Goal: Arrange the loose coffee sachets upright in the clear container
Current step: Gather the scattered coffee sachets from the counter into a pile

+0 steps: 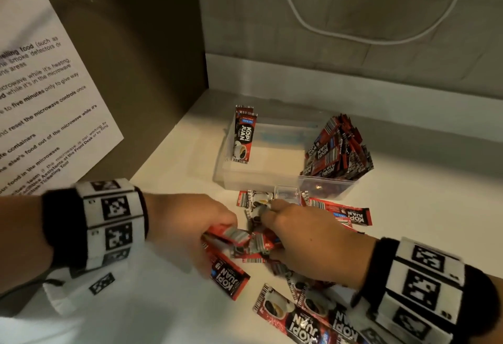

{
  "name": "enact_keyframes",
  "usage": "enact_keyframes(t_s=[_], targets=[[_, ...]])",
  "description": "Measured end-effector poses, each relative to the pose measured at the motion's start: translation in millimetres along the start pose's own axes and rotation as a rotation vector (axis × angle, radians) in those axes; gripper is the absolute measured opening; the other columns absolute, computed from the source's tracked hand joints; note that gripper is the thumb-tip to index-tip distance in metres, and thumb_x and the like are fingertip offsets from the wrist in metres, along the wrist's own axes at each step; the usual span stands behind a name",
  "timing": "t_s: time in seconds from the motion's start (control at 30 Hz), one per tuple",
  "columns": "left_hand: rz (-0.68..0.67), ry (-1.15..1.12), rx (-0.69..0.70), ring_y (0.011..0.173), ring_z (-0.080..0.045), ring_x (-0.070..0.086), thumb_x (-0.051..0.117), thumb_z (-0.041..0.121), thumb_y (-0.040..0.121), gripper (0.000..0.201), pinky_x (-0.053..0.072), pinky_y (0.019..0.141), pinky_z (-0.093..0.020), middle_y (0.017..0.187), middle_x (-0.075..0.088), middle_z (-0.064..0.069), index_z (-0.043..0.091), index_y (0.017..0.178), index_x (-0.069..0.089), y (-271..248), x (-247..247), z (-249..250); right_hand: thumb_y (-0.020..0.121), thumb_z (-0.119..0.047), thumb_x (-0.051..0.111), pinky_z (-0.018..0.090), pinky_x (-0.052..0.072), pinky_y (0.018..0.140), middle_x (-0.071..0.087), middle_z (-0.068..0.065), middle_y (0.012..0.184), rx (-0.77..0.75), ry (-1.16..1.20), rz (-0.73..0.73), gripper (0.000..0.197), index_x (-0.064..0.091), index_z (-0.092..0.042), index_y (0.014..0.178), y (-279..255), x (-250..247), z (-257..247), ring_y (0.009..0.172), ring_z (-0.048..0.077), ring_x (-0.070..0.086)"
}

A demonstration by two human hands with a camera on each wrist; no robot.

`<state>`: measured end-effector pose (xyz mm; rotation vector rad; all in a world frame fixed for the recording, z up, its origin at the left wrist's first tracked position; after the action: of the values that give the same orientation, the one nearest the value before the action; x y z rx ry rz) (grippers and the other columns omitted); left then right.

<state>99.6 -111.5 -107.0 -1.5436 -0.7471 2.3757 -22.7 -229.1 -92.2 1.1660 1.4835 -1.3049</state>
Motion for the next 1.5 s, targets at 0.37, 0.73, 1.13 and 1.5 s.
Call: enact_keyframes(t_s=[0.37,0.73,1.13,1.5], targets=[[0.012,0.096,0.005,0.088,-0.007,0.057,0.066,0.048,0.076,0.031,0.048,0.078,-0.027,0.093,0.061,0.009,0.028,0.099,0.062,7,18,3,0.094,-0.016,0.056,0.026,0.051,0.069,0.063,-0.013,0.090,0.125,0.443,-0.053,0.035,0.044,-0.040,0.116,-63,-36,74,0.080,0.002,0.060],[0.177,-0.055,0.127,0.063,-0.002,0.049,0.072,0.034,0.079,0.032,0.038,0.054,-0.016,0.072,0.052,0.014,0.035,0.077,0.039,22,-17,71,0.076,-0.035,0.073,0.019,0.047,0.080,0.061,-0.014,0.106,0.097,0.193,0.019,0.039,0.059,-0.031,0.112,-46,-13,62,0.091,0.002,0.057],[0.270,0.056,0.174,0.103,-0.016,0.053,0.063,0.038,0.089,0.044,0.044,0.090,-0.034,0.118,0.057,0.001,0.021,0.126,0.046,50,3,90,0.062,-0.056,0.078,0.023,0.048,0.084,0.055,-0.017,0.115,0.158,0.157,-0.094,0.063,0.054,-0.034,0.116,-59,-3,67,0.098,0.003,0.053],[-0.033,-0.216,-0.033,0.073,-0.014,0.057,0.048,0.016,0.090,0.023,0.051,0.062,-0.035,0.087,0.061,0.002,0.037,0.083,0.042,13,-6,52,0.074,-0.053,0.071,0.032,0.048,0.089,0.051,-0.011,0.119,0.053,0.072,-0.068,0.059,0.053,-0.031,0.126,-42,5,48,0.108,0.012,0.053]])
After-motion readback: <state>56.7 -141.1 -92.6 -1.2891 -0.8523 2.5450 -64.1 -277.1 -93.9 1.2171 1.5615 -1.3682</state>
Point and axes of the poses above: each hand's wrist, its own y-axis towards the middle knuckle, its own x-axis out of the palm, z = x × y, the point moved 4 cm from there along y, towards the middle knuckle
